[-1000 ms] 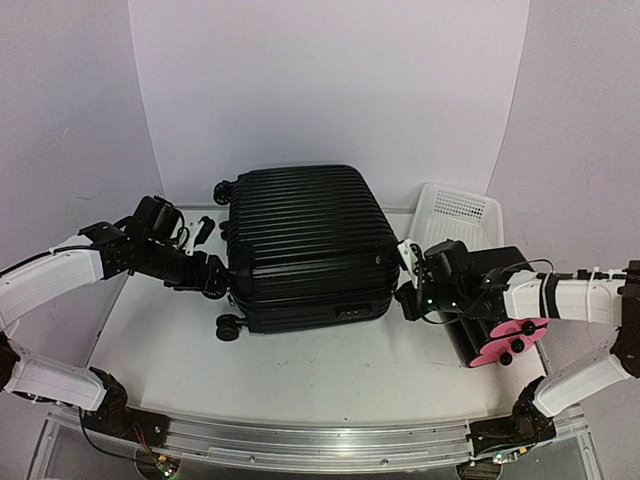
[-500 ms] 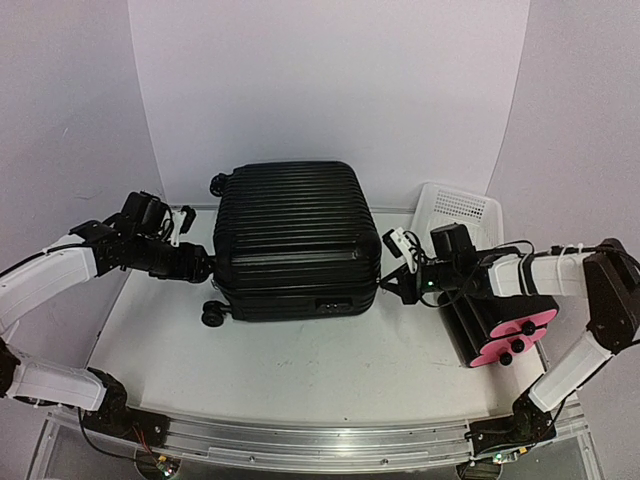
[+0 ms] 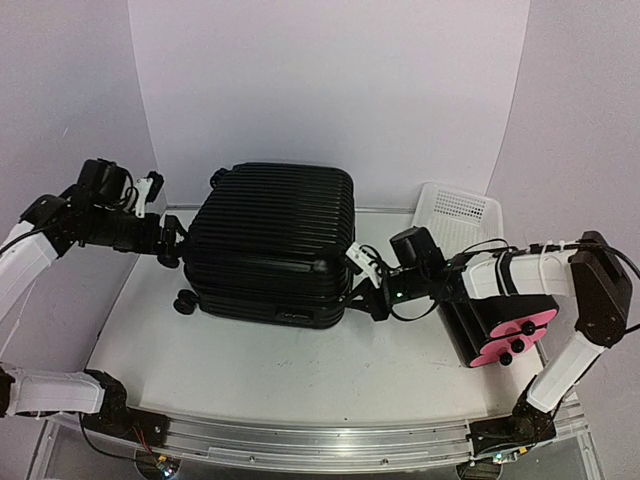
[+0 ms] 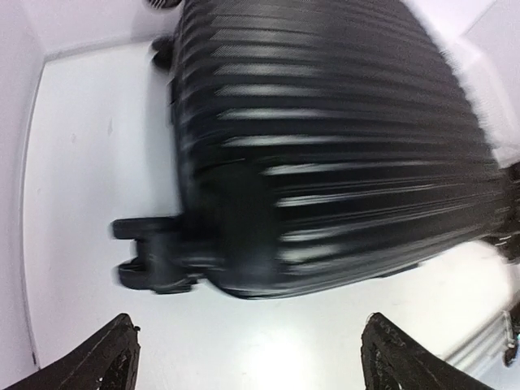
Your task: Open, take out, and arrange the luggage
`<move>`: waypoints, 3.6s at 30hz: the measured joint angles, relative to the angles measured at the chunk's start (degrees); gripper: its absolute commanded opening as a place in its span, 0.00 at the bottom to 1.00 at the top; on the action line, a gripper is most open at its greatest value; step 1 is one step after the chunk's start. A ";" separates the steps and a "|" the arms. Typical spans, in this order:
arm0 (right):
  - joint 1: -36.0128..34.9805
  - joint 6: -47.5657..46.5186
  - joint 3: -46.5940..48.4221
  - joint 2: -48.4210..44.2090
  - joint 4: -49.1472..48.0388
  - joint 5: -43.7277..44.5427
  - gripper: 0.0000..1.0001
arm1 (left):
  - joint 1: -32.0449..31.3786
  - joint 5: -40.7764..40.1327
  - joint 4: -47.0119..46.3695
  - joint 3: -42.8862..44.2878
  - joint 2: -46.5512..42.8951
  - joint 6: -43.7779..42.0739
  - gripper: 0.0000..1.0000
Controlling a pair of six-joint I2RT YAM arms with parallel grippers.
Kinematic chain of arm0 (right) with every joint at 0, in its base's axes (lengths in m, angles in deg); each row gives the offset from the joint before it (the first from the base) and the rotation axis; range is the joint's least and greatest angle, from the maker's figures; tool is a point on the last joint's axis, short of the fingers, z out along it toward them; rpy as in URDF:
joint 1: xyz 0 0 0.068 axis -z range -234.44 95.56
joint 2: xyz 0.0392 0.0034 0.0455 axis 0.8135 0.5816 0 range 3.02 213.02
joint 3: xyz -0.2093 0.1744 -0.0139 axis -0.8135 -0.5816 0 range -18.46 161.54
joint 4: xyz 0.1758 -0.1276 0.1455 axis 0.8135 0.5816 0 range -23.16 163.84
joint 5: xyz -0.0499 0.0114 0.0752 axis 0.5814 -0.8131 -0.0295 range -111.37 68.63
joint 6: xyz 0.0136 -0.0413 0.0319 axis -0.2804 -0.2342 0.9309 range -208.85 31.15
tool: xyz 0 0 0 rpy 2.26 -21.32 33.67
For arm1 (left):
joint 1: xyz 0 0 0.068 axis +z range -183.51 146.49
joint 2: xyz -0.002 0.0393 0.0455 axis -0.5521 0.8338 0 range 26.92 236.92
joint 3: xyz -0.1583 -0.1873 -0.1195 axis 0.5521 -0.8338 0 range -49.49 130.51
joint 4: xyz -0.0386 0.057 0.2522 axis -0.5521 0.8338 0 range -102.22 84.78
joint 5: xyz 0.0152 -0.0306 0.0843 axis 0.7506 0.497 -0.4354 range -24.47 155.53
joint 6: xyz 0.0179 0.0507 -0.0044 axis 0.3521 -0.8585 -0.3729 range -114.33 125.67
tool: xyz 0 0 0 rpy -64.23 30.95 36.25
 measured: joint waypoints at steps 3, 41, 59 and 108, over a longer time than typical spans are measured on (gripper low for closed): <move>-4.96 3.15 1.38 2.19 -2.49 2.14 0.00 | -2.27 3.43 1.16 3.72 -3.58 0.15 0.99; -9.29 11.04 5.11 8.20 -9.33 14.01 0.00 | -28.55 -8.26 -17.20 2.03 17.55 -2.97 0.89; 5.31 -7.45 23.21 23.37 -7.89 -2.95 0.00 | -26.73 -6.58 -7.85 5.64 17.55 -3.52 0.98; -17.81 15.13 14.78 18.99 -14.95 16.92 0.00 | -11.58 12.20 0.98 50.34 54.84 -9.90 0.75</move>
